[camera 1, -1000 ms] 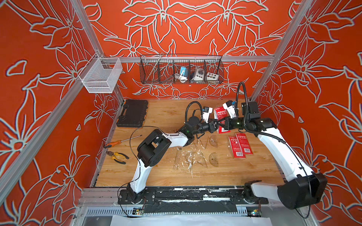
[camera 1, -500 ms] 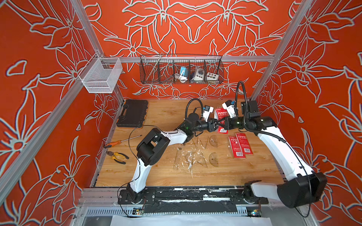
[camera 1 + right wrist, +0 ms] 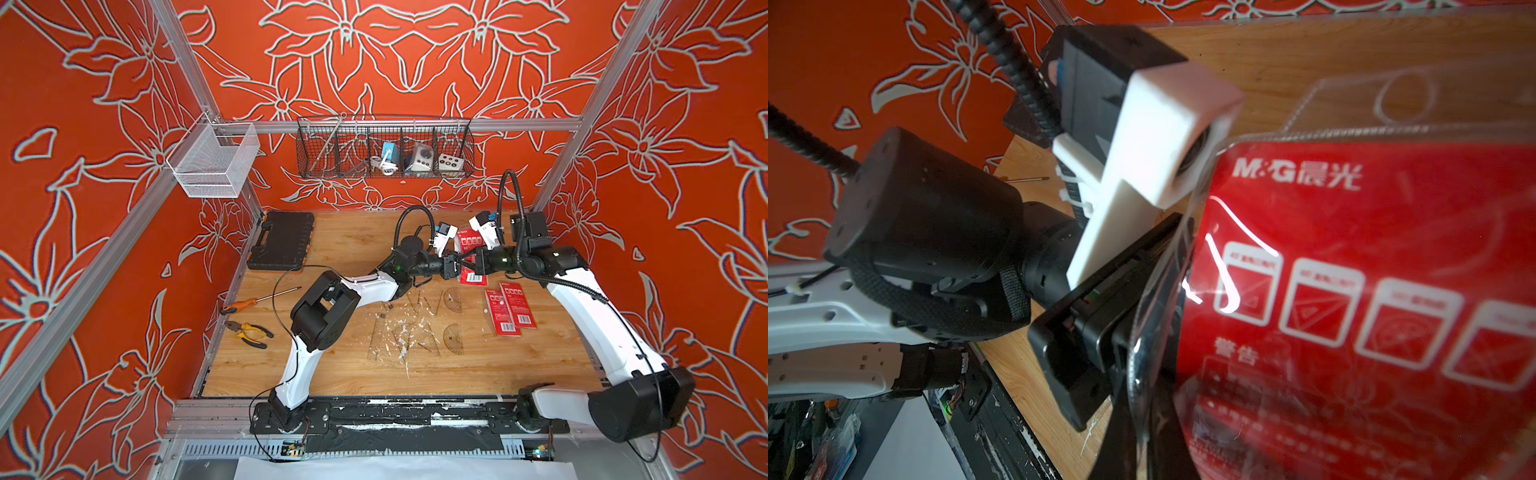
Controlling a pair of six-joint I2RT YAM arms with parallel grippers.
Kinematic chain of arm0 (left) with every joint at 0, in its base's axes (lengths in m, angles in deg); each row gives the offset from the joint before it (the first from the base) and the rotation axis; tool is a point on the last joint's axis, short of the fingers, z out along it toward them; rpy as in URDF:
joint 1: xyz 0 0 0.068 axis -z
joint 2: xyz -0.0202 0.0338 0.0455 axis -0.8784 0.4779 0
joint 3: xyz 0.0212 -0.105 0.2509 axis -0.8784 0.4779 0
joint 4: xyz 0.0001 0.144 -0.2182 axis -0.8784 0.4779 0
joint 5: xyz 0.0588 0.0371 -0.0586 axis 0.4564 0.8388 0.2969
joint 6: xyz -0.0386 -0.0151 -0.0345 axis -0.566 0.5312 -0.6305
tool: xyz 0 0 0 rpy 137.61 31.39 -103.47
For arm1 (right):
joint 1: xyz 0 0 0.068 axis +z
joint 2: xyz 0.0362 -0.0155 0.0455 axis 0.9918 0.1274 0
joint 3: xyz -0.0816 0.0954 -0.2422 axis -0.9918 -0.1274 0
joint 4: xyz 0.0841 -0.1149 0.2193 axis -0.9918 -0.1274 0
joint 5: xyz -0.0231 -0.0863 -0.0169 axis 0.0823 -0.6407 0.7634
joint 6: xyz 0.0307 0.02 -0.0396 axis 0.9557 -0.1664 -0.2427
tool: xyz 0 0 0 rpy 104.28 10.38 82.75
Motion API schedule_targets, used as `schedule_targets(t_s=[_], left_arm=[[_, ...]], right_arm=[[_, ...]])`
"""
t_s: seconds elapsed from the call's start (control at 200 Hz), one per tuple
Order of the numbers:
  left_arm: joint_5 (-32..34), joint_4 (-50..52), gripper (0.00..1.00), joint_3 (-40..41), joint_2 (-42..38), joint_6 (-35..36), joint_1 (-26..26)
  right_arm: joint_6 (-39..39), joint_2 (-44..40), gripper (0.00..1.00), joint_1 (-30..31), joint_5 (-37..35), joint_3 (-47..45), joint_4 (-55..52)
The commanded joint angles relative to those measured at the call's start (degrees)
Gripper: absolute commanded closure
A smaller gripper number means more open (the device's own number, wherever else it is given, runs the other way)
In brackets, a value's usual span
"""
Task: Open the ruler set and take out the ruler
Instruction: Take out the ruler from the ruler set bag.
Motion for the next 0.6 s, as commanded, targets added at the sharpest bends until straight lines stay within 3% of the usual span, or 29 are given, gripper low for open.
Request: schedule_targets(t_s=[0.0,0.15,0.245,0.52,0.595], left_arm=[[-5.4,-7.3,0.75,-2.2,-0.3,-1.0,2.7],[-6.8,-7.4,0.68,-3.0,-0.4,-1.6,2.7],[-7.7,-7.0,0.68,-3.7,-0.2,-1.8,2.6],[-8.2,-8.7,1.00,-2.3,-0.4,-3.7,1.9],[-7.6,-9.6,1.00,-0.6,-1.2,-4.4,1.4]], right_arm=[[-2.0,1.6,1.00,1.9,4.1,1.2,0.6],[-2.1,1.5,1.00,1.9,4.6,1.1,0.5],[-2.3,1.4,1.00,1.9,5.0,1.2,0.4],[-3.1,0.1,1.00,1.8,2.9,0.2,-1.1],[-3.1,-0.4,1.00,1.8,-0.6,0.2,-1.8]])
